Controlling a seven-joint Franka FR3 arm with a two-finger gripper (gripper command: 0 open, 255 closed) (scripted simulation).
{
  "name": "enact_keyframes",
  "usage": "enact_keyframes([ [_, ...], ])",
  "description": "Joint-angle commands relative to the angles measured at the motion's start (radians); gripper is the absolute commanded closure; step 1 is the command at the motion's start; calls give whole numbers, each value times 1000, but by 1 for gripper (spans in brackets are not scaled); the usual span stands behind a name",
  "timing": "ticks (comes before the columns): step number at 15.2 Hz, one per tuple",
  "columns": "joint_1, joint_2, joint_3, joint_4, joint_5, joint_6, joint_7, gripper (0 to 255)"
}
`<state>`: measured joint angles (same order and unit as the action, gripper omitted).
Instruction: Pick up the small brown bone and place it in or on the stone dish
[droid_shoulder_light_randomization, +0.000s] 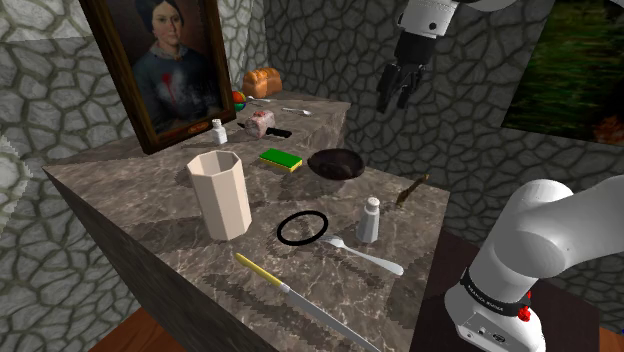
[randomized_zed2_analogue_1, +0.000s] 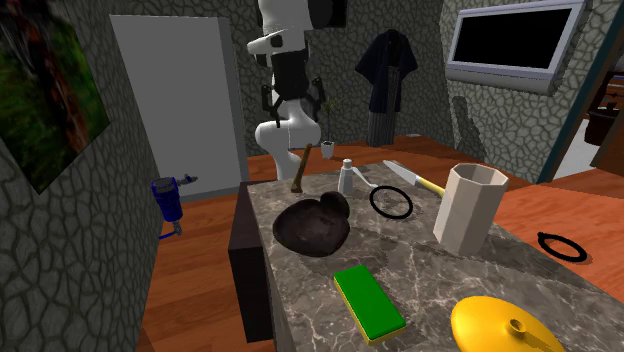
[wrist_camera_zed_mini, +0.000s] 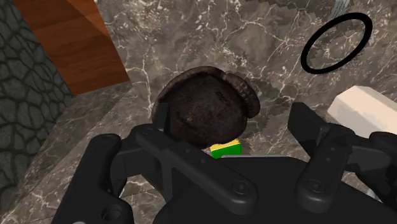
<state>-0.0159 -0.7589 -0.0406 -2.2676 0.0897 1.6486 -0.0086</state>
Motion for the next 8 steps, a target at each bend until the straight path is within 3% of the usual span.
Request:
enact_keyframes([
  [1, 0, 0, 0, 0, 0, 0, 0, 0],
  [8, -72, 192, 68, -18, 6, -186, 269, 0],
])
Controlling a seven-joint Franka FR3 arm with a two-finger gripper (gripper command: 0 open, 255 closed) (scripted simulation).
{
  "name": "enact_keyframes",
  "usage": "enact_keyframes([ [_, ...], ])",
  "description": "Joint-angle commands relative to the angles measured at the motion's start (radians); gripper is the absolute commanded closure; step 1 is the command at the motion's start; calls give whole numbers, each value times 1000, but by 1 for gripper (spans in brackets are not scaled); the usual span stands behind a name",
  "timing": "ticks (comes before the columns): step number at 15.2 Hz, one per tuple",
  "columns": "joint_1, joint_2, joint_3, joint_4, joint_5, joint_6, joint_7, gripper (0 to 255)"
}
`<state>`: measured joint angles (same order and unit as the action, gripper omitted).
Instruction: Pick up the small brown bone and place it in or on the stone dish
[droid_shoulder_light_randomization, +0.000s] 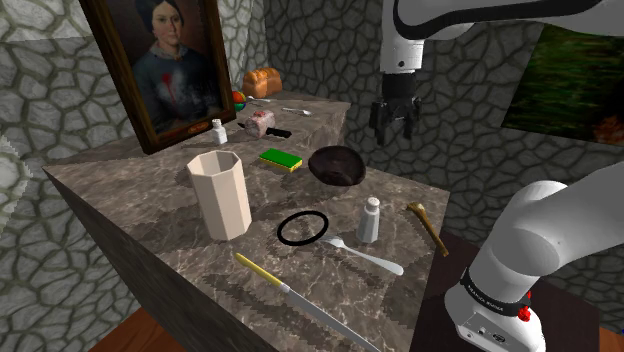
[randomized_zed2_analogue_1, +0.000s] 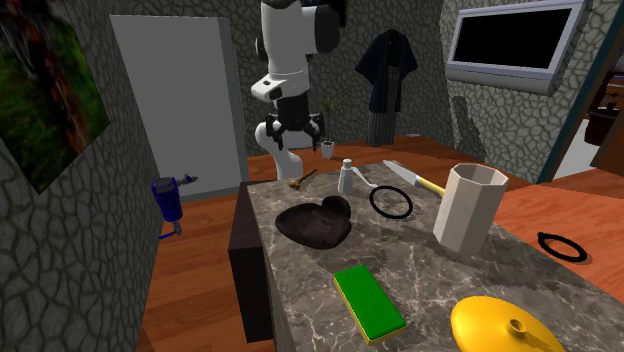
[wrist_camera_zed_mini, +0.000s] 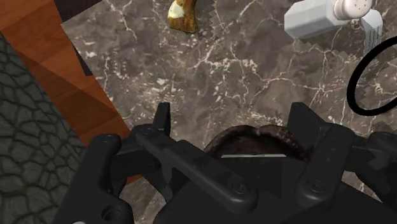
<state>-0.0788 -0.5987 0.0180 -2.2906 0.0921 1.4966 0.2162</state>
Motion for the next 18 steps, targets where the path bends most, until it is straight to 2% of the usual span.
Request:
enact_keyframes([
  [1, -18, 55, 16, -3, 9, -58, 82, 0],
  [6, -56, 155, 38, -62, 50, -167, 262, 0],
  [13, -50, 106, 46, -181, 60, -96, 261, 0],
  [18, -50, 102, 47, -191, 61, -90, 261, 0],
])
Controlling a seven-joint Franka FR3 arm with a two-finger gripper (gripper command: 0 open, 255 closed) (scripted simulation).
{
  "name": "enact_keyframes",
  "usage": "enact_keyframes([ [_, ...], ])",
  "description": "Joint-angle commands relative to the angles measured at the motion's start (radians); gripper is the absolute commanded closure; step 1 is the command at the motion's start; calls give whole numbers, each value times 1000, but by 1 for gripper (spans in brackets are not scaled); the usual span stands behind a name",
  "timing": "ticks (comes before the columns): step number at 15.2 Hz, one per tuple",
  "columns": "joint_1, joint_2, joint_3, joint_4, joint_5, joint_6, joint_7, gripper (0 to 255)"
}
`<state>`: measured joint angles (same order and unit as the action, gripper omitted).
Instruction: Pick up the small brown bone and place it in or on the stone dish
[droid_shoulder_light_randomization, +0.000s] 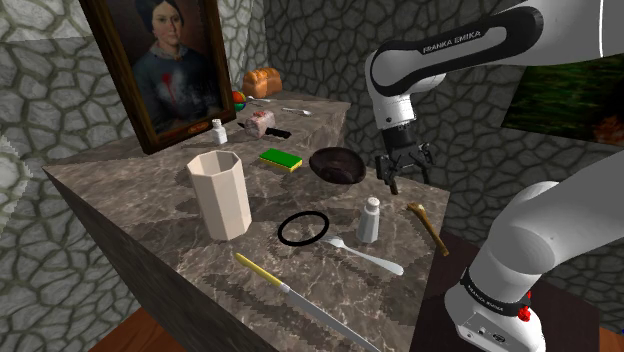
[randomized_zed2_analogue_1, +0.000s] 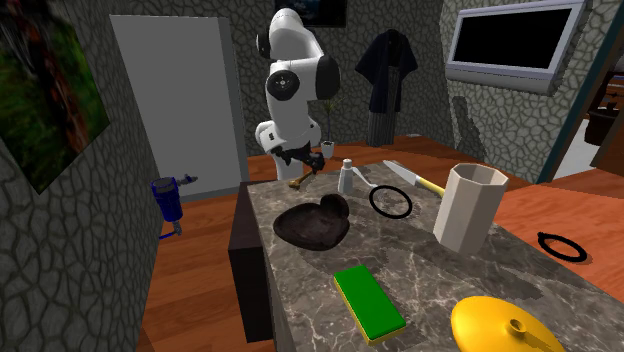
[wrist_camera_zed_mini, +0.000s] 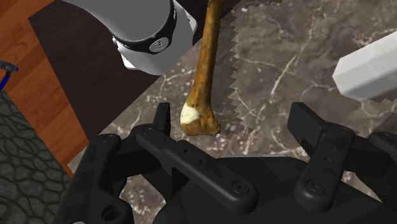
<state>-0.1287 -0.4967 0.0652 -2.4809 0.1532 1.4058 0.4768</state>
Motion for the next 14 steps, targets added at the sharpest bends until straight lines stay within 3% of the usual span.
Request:
enact_keyframes([
  [1, 0, 0, 0, -1, 0, 1, 0, 0],
  [3, 0, 0, 0, -1, 0, 1, 0, 0],
  [4, 0, 0, 0, -1, 0, 1, 0, 255],
  [13, 0, 0, 0, -1, 0, 1, 0, 255],
  [14, 0, 0, 0, -1, 0, 1, 0, 0],
])
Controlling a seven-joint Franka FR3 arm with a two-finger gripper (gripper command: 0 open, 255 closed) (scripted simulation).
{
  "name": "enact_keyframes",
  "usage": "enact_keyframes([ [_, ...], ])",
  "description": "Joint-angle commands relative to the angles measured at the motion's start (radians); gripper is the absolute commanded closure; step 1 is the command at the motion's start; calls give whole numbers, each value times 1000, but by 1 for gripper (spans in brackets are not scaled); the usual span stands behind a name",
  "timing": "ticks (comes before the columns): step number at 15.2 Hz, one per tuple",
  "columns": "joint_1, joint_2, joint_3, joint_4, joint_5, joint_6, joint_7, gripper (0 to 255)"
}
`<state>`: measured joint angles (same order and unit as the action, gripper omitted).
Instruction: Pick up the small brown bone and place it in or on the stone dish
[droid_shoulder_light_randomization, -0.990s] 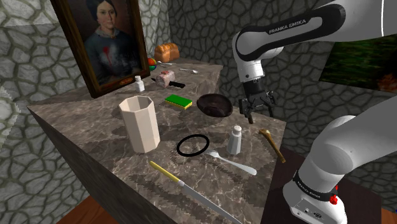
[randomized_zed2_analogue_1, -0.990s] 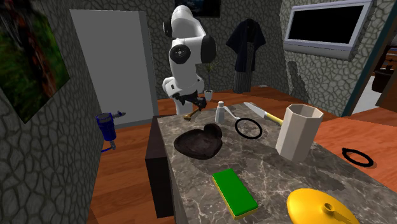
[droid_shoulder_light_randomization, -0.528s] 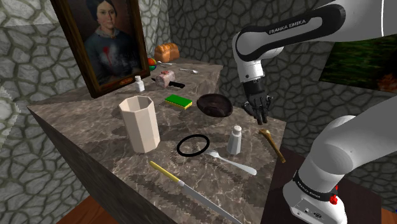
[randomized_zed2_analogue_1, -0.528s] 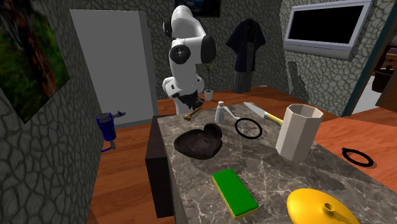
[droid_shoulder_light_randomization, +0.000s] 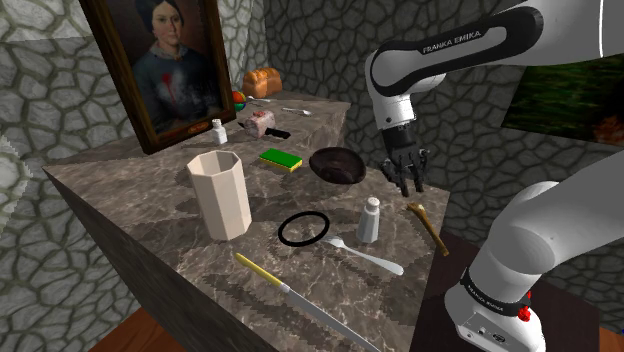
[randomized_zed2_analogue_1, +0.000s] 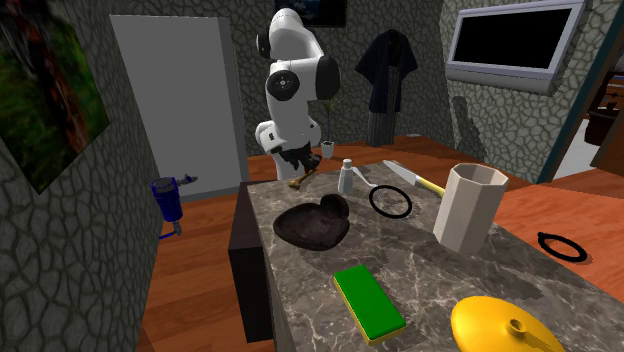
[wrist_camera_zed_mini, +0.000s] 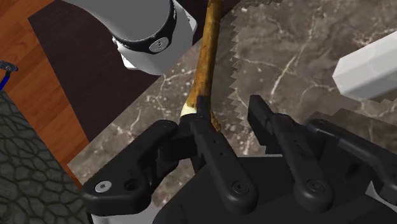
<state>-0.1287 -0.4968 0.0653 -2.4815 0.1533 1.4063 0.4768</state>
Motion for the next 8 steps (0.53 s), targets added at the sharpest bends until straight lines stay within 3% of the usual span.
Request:
enact_keyframes([
  [1, -7, -176, -7, -116, -1, 79, -3, 0],
  [4, -31, -748, -25, -444, -5, 228, -1, 0],
  [8, -25, -761, -15, -501, 6, 273, 0, 0],
])
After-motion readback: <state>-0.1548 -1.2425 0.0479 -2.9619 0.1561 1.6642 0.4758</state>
